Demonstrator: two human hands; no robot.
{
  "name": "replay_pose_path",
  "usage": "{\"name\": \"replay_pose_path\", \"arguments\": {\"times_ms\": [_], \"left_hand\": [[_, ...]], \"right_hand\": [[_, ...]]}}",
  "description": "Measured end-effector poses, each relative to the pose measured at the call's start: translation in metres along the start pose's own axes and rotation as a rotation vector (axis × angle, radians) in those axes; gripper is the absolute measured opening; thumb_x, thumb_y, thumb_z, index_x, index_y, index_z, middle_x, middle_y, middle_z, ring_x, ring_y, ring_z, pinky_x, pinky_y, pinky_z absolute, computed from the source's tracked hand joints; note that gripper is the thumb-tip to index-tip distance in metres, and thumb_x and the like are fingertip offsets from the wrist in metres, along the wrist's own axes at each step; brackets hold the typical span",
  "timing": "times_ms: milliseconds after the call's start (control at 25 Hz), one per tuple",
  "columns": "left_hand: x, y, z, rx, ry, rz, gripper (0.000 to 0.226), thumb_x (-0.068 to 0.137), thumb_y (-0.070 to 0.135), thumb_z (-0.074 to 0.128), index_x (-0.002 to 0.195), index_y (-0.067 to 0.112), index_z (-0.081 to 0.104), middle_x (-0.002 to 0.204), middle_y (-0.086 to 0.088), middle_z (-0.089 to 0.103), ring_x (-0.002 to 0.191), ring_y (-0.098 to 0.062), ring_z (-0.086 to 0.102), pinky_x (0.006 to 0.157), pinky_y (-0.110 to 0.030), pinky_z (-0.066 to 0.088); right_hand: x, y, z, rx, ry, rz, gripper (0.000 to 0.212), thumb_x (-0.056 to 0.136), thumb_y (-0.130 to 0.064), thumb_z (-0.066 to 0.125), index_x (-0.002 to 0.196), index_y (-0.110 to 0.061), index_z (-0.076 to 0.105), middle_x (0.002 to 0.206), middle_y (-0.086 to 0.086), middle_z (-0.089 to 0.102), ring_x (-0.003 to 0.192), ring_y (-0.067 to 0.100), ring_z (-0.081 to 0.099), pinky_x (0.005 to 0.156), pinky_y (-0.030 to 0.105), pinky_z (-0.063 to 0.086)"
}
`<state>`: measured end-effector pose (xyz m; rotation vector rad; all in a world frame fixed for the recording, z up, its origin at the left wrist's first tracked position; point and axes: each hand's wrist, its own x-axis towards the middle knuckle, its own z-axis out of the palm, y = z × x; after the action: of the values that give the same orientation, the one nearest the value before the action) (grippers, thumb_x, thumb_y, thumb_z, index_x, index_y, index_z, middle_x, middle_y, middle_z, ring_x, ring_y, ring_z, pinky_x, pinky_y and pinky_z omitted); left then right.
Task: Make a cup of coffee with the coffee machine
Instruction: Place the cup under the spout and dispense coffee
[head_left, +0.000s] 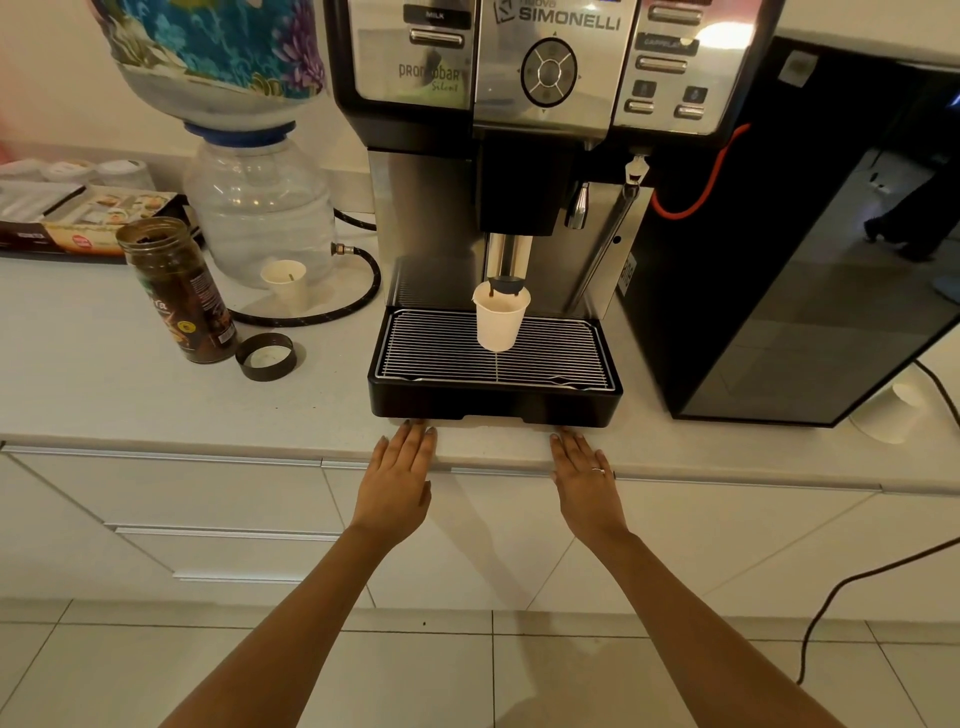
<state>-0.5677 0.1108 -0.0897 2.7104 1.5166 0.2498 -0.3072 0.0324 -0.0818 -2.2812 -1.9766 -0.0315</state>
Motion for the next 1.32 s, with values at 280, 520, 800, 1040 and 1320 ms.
{"name": "replay_pose_path", "arguments": {"times_ms": [280,520,800,1040,1320], "left_hand": [[0.0005,-0.0004,-0.0004,0.006,-0.01,0.003,0.07,0.096,0.031,0.045,0.152,0.014,0.005,0.16,-0.008,0.004,0.147,-0.025,-0.002,0.118,-0.042,0.001],[-0.0001,-0.0014,0.0003,0.015,-0.013,0.004,0.071,0.096,0.032,0.044,0.152,0.014,0.003,0.16,-0.008,0.002,0.147,-0.024,-0.003,0.117,-0.041,-0.001],[0.0001,-0.0009,-0.0005,-0.004,-0.005,0.008,0.07,0.095,0.029,0.048,0.152,0.013,0.009,0.16,-0.009,0.006,0.147,-0.026,0.001,0.118,-0.043,0.004],[0.0001,-0.0007,0.0008,-0.001,0.001,0.004,0.07,0.095,0.029,0.047,0.152,0.014,0.008,0.16,-0.008,0.006,0.147,-0.025,-0.001,0.117,-0.042,0.0],[-0.0006,0.0004,0.0,-0.023,0.013,0.0,0.071,0.094,0.027,0.051,0.151,0.012,0.013,0.159,-0.01,0.011,0.147,-0.027,0.005,0.118,-0.044,0.006]], "right_hand": [[0.0013,0.0017,0.0006,-0.017,-0.011,-0.007,0.058,0.099,-0.018,0.041,0.149,-0.014,0.013,0.159,0.005,0.011,0.146,0.021,0.007,0.117,0.04,0.01],[0.0007,0.0019,0.0005,0.01,-0.002,-0.014,0.055,0.099,-0.017,0.041,0.148,-0.012,0.017,0.158,0.007,0.015,0.146,0.021,0.01,0.117,0.041,0.012],[0.0007,0.0026,0.0019,0.006,-0.001,-0.011,0.055,0.098,-0.018,0.042,0.148,-0.013,0.019,0.158,0.006,0.017,0.146,0.022,0.012,0.117,0.042,0.013],[0.0009,0.004,0.0034,-0.001,-0.003,-0.015,0.055,0.099,-0.019,0.039,0.149,-0.013,0.017,0.158,0.005,0.015,0.146,0.021,0.011,0.117,0.041,0.013],[0.0014,0.0038,0.0049,-0.004,-0.001,-0.005,0.057,0.098,-0.019,0.042,0.149,-0.014,0.017,0.158,0.005,0.016,0.146,0.021,0.011,0.117,0.041,0.012]]}}
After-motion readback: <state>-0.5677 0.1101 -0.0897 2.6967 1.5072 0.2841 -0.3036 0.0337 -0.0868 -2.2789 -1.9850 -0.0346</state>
